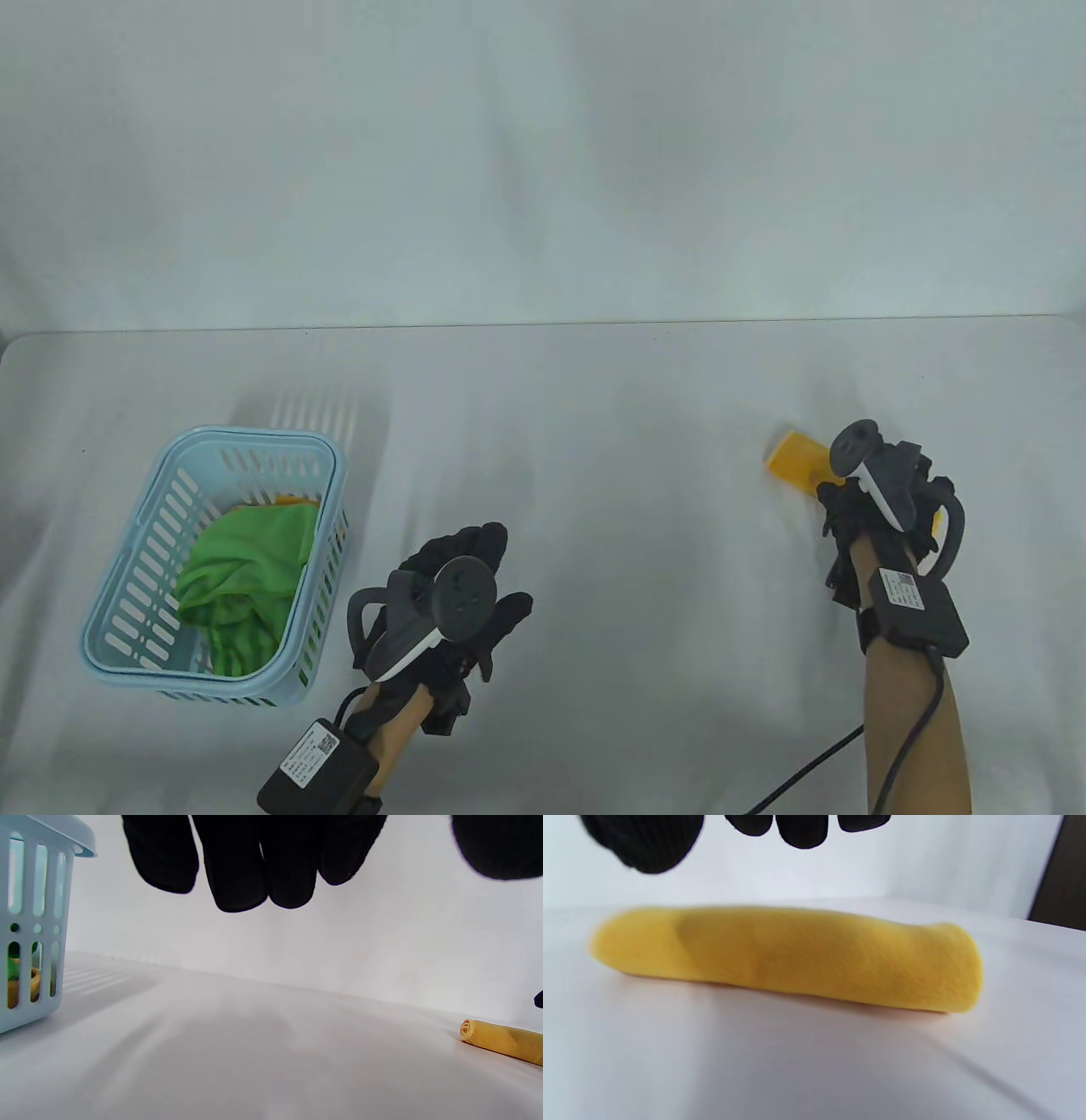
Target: Roll square towel into towel roll
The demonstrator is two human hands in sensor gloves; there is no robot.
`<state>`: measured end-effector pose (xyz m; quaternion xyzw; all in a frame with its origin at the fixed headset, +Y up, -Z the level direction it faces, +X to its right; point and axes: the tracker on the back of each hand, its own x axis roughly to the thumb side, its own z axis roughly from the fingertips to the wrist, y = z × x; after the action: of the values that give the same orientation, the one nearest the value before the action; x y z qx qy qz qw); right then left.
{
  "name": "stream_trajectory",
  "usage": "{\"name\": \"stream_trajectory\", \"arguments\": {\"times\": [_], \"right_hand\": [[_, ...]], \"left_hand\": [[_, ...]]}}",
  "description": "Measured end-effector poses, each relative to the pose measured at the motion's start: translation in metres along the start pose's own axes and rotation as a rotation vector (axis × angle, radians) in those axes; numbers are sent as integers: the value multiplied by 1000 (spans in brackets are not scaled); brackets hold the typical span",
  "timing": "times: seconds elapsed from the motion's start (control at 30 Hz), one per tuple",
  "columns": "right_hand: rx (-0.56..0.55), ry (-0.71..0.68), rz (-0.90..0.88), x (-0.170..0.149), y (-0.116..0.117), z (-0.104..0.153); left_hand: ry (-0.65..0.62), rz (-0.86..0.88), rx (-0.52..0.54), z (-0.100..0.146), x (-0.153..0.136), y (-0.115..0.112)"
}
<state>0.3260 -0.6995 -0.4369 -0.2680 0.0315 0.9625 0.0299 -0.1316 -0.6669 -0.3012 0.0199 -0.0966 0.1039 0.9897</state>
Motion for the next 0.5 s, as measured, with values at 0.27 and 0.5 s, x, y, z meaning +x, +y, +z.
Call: {"name": "stream_trajectory", "arguments": {"times": [0.27, 0.5], "right_hand": [[-73, -171, -69, 29, -47, 54], [-103, -381, -157, 66, -73, 115]], "left_hand": [[8, 0, 22, 0, -2, 3], [30, 6, 36, 1, -8, 5]]}}
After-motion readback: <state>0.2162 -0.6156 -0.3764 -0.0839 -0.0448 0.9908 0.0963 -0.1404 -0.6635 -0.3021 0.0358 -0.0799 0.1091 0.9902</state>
